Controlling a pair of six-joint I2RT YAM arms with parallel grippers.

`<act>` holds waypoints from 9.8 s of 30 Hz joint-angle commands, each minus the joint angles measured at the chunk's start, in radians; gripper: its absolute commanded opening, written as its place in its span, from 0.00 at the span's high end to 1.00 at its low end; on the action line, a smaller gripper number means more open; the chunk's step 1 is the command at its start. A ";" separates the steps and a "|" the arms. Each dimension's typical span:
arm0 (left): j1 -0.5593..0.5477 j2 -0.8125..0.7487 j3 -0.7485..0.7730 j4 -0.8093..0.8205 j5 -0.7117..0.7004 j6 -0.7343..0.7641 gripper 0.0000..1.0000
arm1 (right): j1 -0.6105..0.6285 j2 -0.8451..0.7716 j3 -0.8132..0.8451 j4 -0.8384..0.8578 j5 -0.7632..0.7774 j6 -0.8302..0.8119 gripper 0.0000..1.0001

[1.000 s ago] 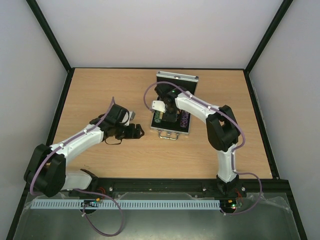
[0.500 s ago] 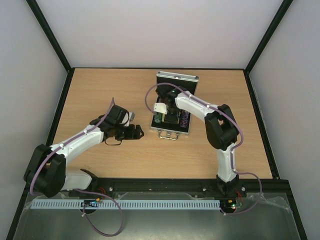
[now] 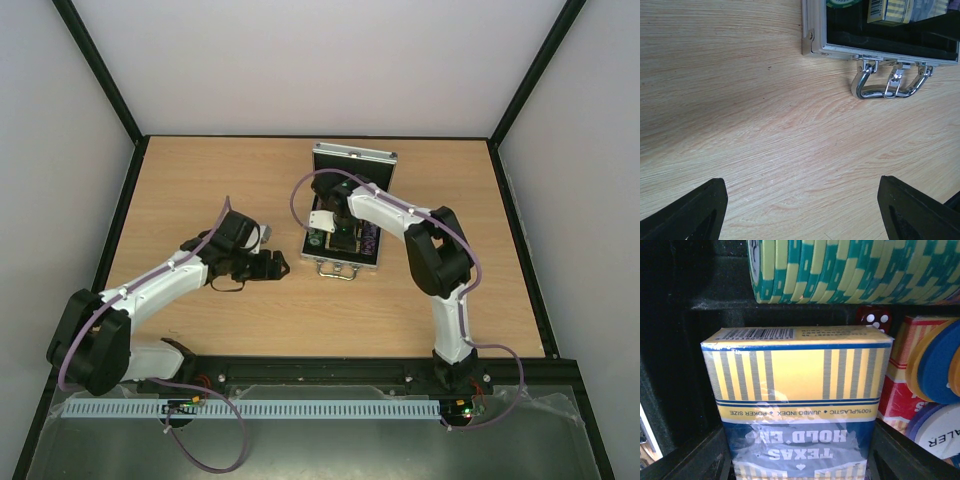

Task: Pack up texas hold em set

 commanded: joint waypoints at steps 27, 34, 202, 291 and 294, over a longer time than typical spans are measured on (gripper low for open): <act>-0.027 -0.028 -0.033 0.015 -0.002 -0.024 0.16 | -0.028 0.009 0.078 -0.122 -0.077 0.054 0.18; -0.026 -0.023 -0.037 0.015 -0.005 -0.022 0.16 | -0.045 0.074 0.146 -0.074 -0.008 0.159 0.19; 0.071 0.376 0.596 0.107 0.024 0.024 0.40 | -0.546 -0.665 -0.288 0.134 -0.747 0.807 0.65; -0.245 0.147 -0.085 0.349 -0.165 -0.290 0.38 | -0.380 -0.201 -0.401 0.201 -0.803 0.699 0.47; -0.240 0.103 -0.062 0.247 -0.267 -0.282 0.29 | -0.412 -0.252 -0.386 0.198 -0.755 0.719 0.39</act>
